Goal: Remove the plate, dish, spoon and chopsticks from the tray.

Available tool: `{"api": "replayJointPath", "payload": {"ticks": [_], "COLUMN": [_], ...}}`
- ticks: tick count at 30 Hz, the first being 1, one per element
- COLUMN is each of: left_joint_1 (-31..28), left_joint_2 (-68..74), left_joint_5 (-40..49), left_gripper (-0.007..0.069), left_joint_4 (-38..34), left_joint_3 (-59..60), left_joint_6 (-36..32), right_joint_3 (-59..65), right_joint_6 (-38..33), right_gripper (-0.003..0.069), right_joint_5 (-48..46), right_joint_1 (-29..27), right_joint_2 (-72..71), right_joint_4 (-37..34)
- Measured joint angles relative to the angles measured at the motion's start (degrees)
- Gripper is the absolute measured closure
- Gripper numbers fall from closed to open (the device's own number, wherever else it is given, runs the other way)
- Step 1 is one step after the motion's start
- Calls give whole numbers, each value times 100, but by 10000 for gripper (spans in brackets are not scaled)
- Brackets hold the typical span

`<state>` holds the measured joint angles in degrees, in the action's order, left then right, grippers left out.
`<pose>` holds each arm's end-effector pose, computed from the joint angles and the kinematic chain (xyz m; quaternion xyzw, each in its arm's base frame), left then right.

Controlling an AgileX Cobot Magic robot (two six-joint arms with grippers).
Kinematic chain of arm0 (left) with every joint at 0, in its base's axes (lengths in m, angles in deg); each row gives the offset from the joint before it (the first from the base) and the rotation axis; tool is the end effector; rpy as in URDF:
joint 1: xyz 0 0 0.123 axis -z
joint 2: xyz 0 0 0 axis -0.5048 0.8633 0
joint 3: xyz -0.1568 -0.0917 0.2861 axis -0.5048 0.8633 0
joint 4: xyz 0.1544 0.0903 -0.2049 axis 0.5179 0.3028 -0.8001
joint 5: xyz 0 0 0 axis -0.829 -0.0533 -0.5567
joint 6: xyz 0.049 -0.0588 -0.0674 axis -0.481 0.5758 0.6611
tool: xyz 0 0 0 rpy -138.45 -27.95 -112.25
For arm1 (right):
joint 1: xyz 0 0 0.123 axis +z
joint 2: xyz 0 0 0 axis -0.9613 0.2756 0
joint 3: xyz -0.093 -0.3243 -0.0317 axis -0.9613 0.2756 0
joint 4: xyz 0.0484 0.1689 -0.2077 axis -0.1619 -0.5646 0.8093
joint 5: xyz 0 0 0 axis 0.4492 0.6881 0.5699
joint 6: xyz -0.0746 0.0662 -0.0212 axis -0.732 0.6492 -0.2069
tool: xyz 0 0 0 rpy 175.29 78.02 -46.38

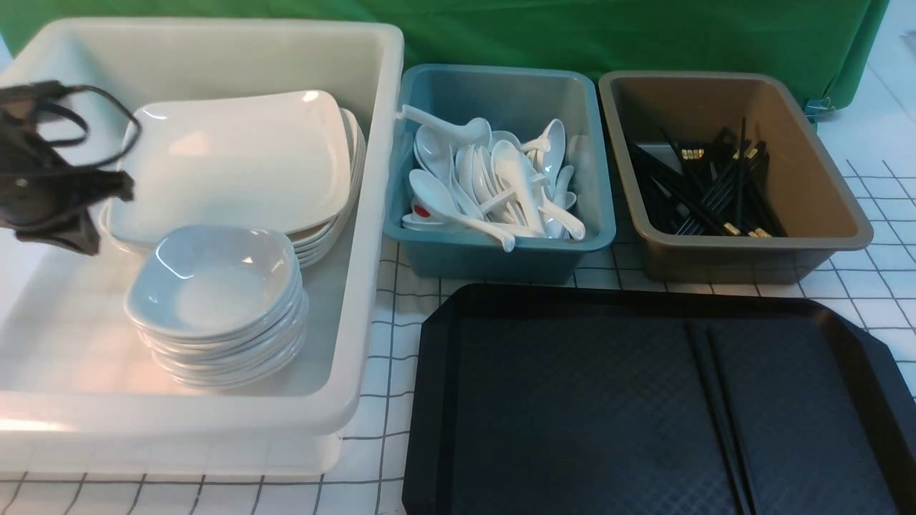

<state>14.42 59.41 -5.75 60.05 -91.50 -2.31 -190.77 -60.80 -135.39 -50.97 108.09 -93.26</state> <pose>0.4379 0.1138 0.2524 -0.1238 0.9723 -0.0233 0.1968 0.3362 0.1740 0.5378 -0.3710 0.8208 0.1457 0.4092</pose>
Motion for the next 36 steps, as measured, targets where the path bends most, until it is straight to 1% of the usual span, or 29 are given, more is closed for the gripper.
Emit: {"api": "replayJointPath", "payload": {"ticks": [2, 5, 10, 12, 14, 18, 21, 23, 25, 26, 28, 32, 36], "left_joint_1": [-107, -139, -37, 77, 205, 390, 413, 402, 358, 331, 291, 313, 424], "left_joint_2": [0, 0, 0, 0, 0, 23, 122, 180, 234, 234, 186, -90, -411], "left_joint_5": [154, 714, 1458, 1432, 1223, 452, 20, -155, -362, -357, -280, 68, 770], "left_gripper": [627, 627, 627, 627, 627, 627, 627, 627, 627, 627, 627, 627, 627], "left_joint_4": [-87, -215, -409, -414, -414, -429, -430, -320, -72, 34, 169, 133, 2], "left_joint_3": [-67, -140, -146, -146, -146, -150, -157, -157, -233, -278, -347, -418, -456], "left_joint_6": [-63, -223, -376, -432, -439, -429, -355, -261, 72, 203, 233, -3, -234], "right_joint_3": [0, 0, 0, 0, 0, 0, 0, 0, 0, 0, 0, 0, 0], "right_joint_6": [0, 0, 0, 0, 0, 0, 0, 0, 0, 5, 5, 5, 10], "right_gripper": [642, 642, 641, 640, 640, 640, 640, 640, 640, 640, 640, 640, 640], "right_joint_5": [0, 0, 0, 0, 0, -4, -4, -4, -4, -4, -4, -4, -4], "right_joint_1": [0, 0, 0, 0, 0, 0, 0, 0, 0, 0, 0, 0, 8], "right_joint_2": [0, 0, 0, 0, 0, 0, 0, 0, 0, 0, 0, 0, 0], "right_joint_4": [-5, -5, -27, -29, -29, -34, -52, -59, -85, -109, -133, -216, -245]}}
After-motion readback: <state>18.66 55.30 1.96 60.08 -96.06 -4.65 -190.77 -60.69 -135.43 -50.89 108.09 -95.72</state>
